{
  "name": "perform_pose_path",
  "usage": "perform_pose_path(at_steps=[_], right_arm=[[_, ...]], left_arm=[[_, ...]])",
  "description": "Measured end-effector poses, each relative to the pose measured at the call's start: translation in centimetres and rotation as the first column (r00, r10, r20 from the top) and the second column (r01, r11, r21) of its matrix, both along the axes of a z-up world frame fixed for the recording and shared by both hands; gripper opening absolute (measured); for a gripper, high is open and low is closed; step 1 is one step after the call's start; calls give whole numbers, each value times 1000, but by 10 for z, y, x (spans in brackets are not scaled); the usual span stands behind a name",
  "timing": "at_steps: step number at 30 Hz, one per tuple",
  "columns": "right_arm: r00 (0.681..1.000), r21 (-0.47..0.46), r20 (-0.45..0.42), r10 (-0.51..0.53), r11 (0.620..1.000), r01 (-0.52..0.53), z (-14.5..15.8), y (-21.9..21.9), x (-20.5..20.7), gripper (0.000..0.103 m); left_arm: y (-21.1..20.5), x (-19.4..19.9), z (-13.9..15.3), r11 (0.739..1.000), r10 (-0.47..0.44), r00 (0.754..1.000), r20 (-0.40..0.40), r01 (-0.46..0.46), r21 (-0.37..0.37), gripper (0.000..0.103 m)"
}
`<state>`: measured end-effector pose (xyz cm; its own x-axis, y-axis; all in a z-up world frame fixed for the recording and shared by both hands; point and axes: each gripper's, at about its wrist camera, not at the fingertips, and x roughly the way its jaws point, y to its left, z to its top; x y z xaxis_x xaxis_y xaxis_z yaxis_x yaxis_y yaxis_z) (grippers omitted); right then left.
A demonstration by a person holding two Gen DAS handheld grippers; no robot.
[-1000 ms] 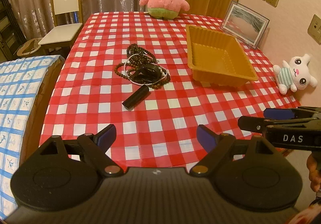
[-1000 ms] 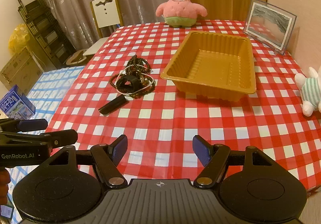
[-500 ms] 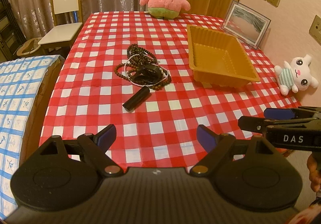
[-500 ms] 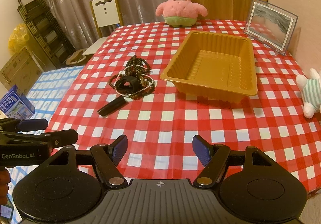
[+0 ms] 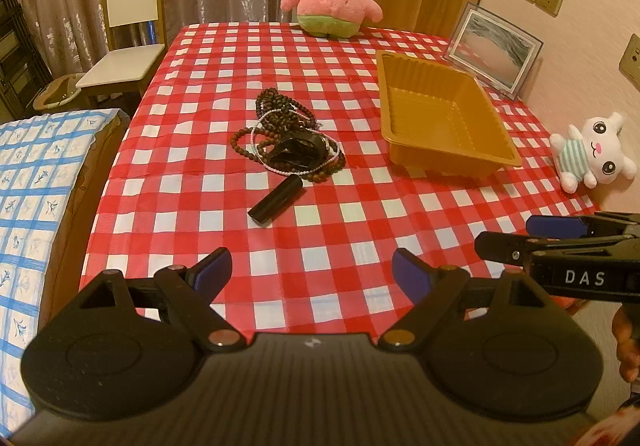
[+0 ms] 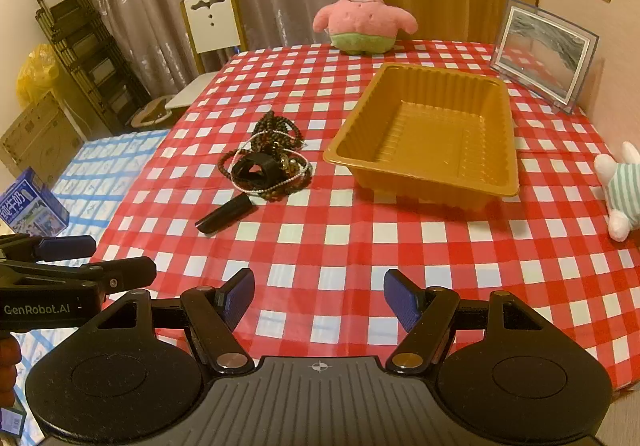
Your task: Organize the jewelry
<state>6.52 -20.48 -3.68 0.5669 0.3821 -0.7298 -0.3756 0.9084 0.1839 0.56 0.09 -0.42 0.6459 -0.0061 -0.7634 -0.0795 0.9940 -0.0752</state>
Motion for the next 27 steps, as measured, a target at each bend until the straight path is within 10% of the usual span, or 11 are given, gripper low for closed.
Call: perform_pose_path(at_steps=[27], right_arm=[[1000, -3, -1, 0, 1000, 0, -1, 7, 4, 71]], left_arm=[[1, 1, 0, 1000, 0, 1000, -2, 0, -3, 86]])
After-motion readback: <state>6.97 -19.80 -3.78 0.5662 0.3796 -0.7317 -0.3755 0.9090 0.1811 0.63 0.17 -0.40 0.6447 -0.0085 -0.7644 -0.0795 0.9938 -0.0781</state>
